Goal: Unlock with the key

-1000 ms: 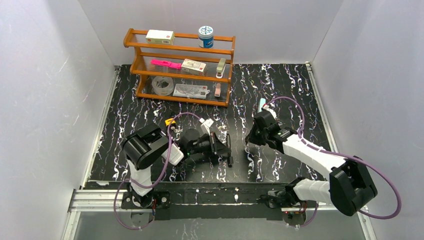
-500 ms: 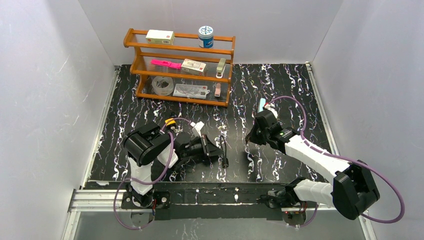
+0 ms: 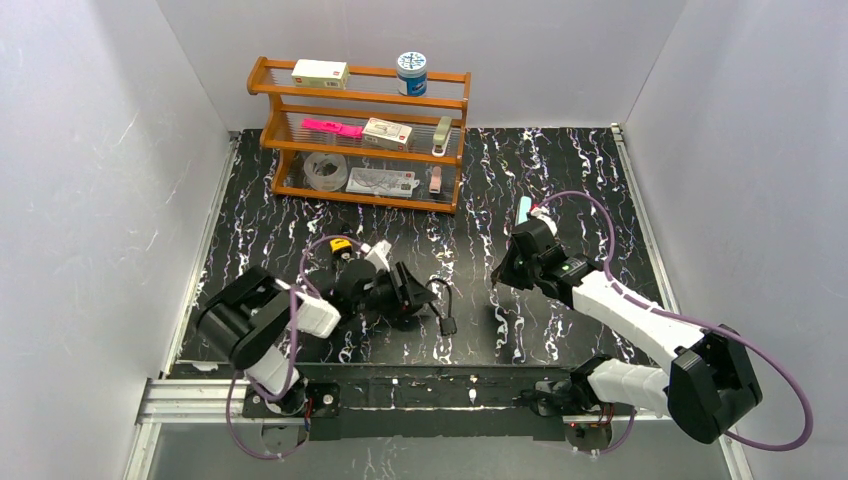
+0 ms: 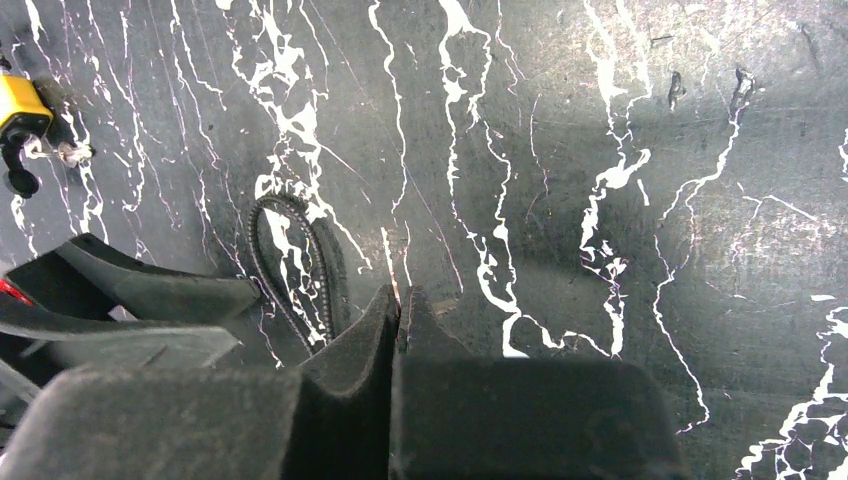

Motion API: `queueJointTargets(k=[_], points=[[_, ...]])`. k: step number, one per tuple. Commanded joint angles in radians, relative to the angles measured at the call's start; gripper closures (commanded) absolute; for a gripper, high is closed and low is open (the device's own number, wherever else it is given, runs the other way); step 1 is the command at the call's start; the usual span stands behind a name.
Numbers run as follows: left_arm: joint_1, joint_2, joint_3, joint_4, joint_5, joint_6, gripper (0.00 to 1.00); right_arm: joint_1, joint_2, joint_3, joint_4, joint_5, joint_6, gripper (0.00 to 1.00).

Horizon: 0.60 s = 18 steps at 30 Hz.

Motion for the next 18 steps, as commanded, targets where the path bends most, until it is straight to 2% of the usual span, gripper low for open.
queueJointTargets(k=[1,4,8,13,14,18], points=[[-0.008,-0.155,0.161,-0.698,-0.246,0.128,0.41,-0.005,-0.022,0.033,-0.004,0.007,0.014,0.99],[-0.024,-0.122,0.331,-1.041,-0.299,0.091,0.41,-0.005,-0.025,0.03,-0.008,0.013,0.018,0.99],[-0.117,-0.074,0.505,-1.286,-0.408,0.073,0.41,-0.007,-0.043,0.02,-0.006,0.015,0.022,0.99],[-0.217,0.005,0.665,-1.459,-0.523,0.074,0.41,-0.011,-0.088,-0.009,-0.004,0.001,0.024,0.99],[-0.27,0.037,0.727,-1.537,-0.576,0.069,0.4,-0.012,-0.113,-0.03,-0.003,-0.005,0.028,0.99],[-0.373,0.116,0.814,-1.61,-0.663,0.035,0.31,-0.018,-0.137,-0.067,0.009,0.008,0.031,0.99]])
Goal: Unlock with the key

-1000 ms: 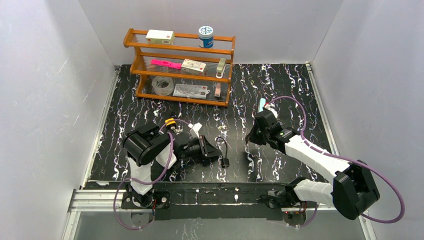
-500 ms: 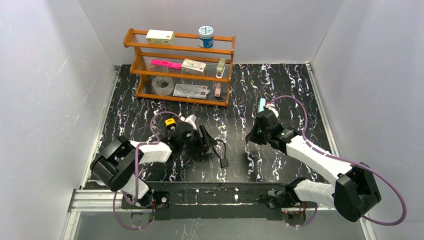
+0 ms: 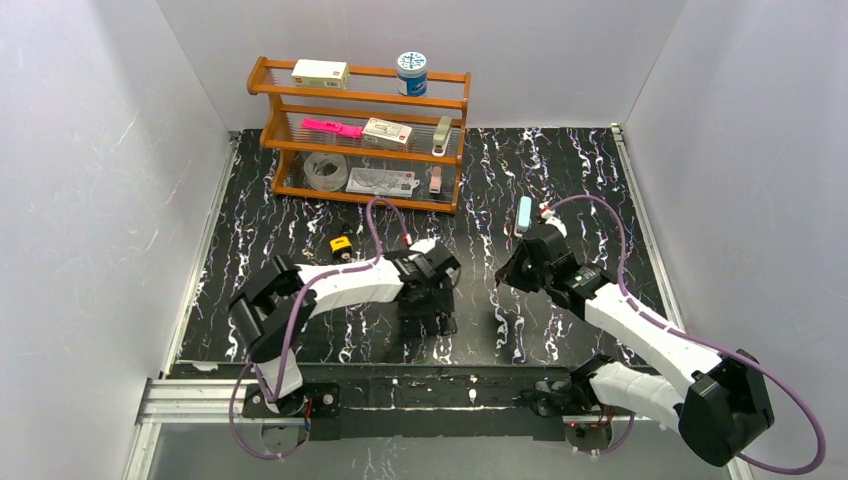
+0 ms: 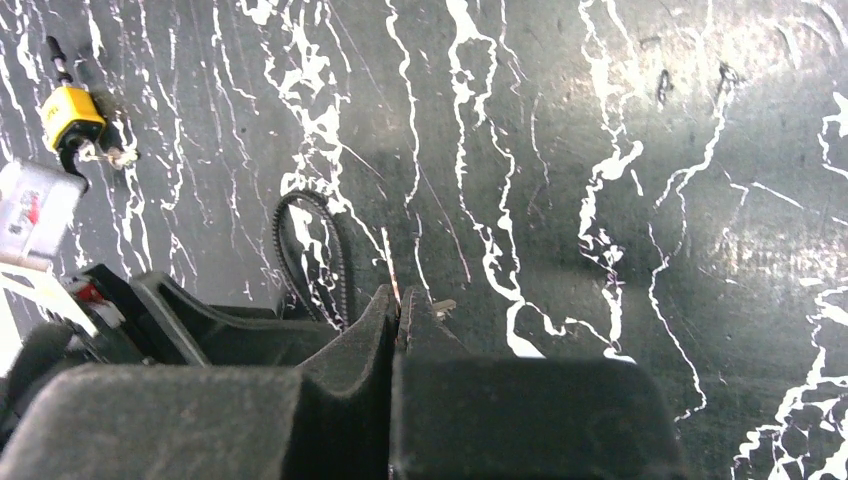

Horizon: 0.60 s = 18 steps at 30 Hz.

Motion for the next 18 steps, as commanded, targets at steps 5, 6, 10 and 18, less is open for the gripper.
queueJointTargets(k=[5,6,10,18], points=[[-0.134,0.125,0.169,-0.185,-0.157,-0.05,0.29,-0.034,-0.03,-0.067,0.028,-0.004,0.011,0.99],[-0.138,0.131,0.178,-0.18,-0.159,-0.052,0.28,-0.038,-0.034,-0.069,0.028,-0.007,0.005,0.99],[-0.151,0.149,0.204,-0.181,-0.162,-0.063,0.27,-0.065,-0.051,-0.08,0.029,-0.023,-0.015,0.99],[-0.177,0.065,0.207,-0.192,-0.246,-0.12,0.23,-0.095,-0.074,-0.099,0.029,-0.051,-0.02,0.99]])
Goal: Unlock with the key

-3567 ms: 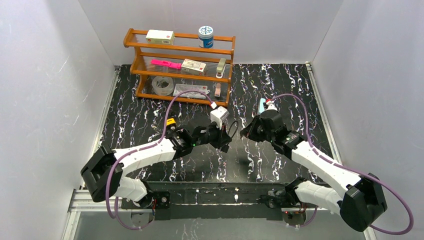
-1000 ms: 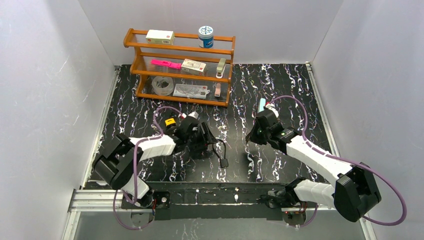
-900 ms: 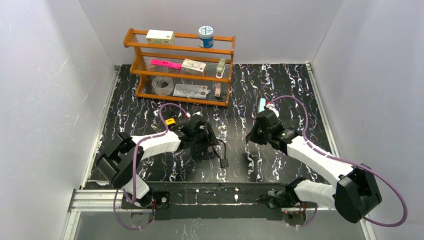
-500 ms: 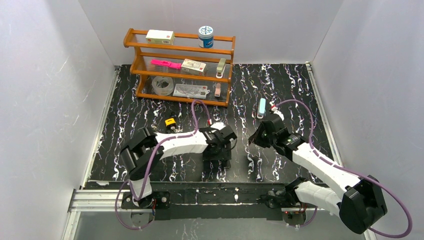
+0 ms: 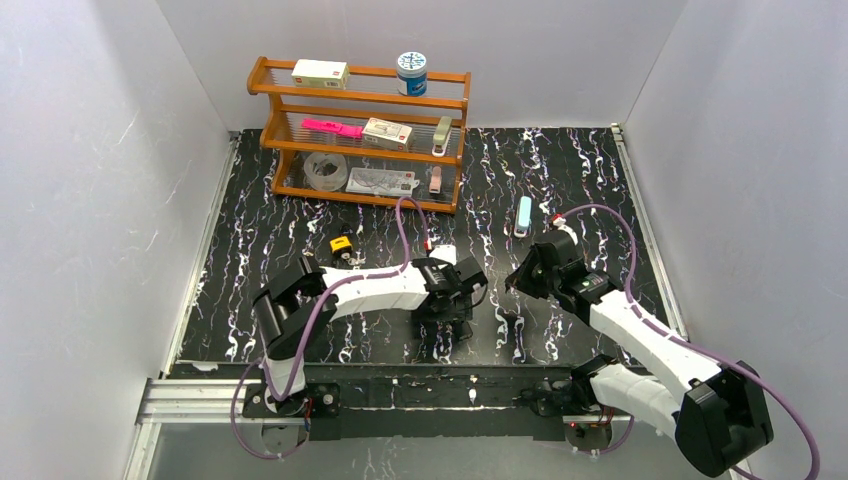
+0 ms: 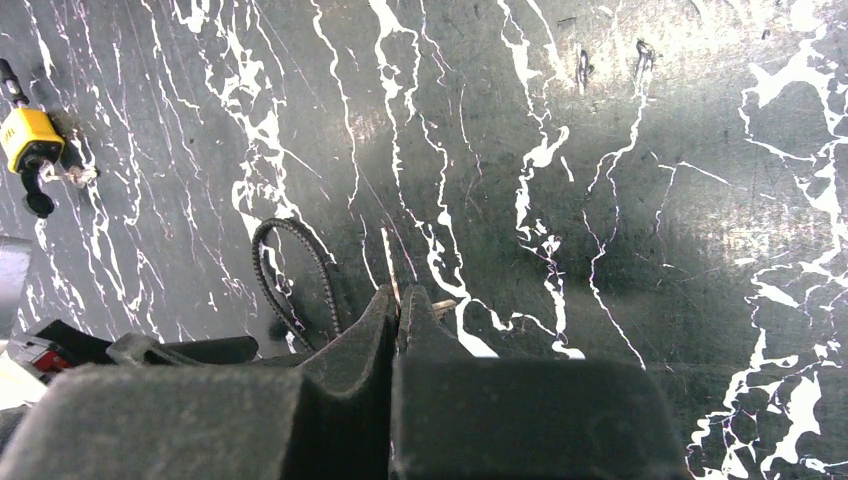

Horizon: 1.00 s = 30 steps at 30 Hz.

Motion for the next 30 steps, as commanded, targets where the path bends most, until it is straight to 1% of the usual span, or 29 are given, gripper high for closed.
queueJointTargets(k=[1,6,10,11,13,17,23,25,30], points=[[-0.026,-0.073,0.027,-0.038,-0.092,-0.062,0.22,-0.013,-0.025,-0.012,0.026,-0.017,-0.008,0.99],[-0.057,-0.039,0.047,-0.012,-0.047,-0.116,0.21,-0.017,-0.031,-0.023,0.033,-0.028,-0.006,0.99],[-0.068,0.013,0.066,-0.019,-0.037,-0.155,0.24,-0.021,-0.047,-0.027,0.029,-0.031,-0.007,0.99],[-0.07,0.026,0.067,-0.019,-0.037,-0.164,0.26,-0.022,-0.052,-0.027,0.025,-0.033,-0.008,0.99],[-0.073,0.042,0.07,-0.029,-0.047,-0.182,0.36,-0.027,-0.064,-0.027,0.019,-0.033,-0.013,0.99],[-0.076,0.071,0.085,-0.048,-0.032,-0.188,0.42,-0.032,-0.079,-0.028,0.013,-0.034,-0.015,0.99],[-0.076,0.11,0.12,-0.091,-0.011,-0.169,0.41,-0.038,-0.093,-0.028,0.015,-0.048,-0.013,0.99],[-0.074,0.111,0.129,-0.103,-0.022,-0.163,0.46,-0.039,-0.101,-0.027,0.012,-0.051,-0.014,0.99],[-0.052,0.113,0.162,-0.136,-0.029,-0.112,0.64,-0.04,-0.12,-0.021,0.008,-0.083,-0.03,0.99]])
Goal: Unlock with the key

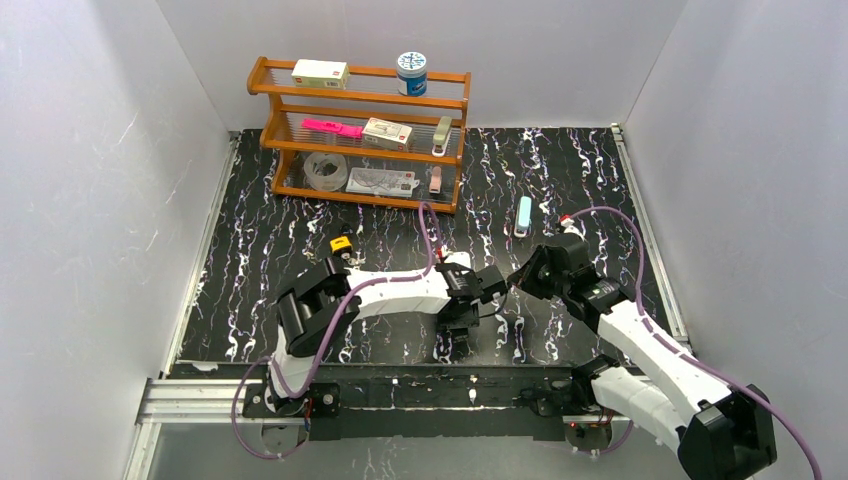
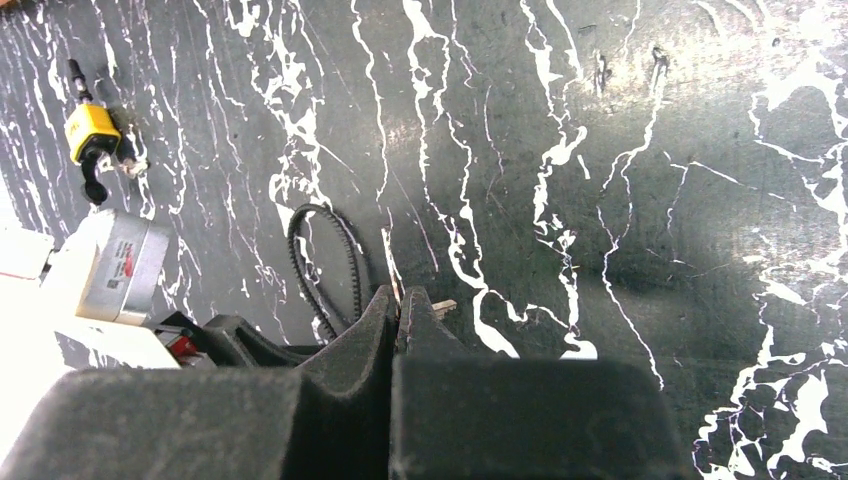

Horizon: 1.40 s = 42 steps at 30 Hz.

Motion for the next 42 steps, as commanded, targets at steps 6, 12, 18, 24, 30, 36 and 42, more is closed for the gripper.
queueJointTargets(k=[6,12,18,24,30,36,42], points=[[0.024,-0.025,0.034,-0.074,0.006,0.066,0.78,-0.006,-0.089,-0.024,0.083,-0.126,-0.034,0.99],[0.105,-0.15,0.008,-0.06,0.064,0.117,0.81,-0.005,-0.101,-0.032,0.192,-0.289,-0.093,0.99],[0.287,-0.329,-0.072,0.032,0.246,0.138,0.81,-0.005,-0.112,-0.027,0.33,-0.473,-0.114,0.99],[0.409,-0.429,-0.081,0.054,0.379,0.135,0.82,-0.004,-0.102,-0.026,0.439,-0.67,-0.081,0.99],[0.475,-0.48,-0.078,0.106,0.47,0.104,0.83,0.02,-0.046,0.02,0.491,-0.747,-0.008,0.99],[0.505,-0.519,-0.105,0.147,0.502,0.074,0.83,0.068,0.035,0.089,0.439,-0.716,0.003,0.99],[0.519,-0.549,-0.144,0.198,0.538,0.041,0.83,0.123,0.097,0.183,0.35,-0.662,-0.008,0.99]])
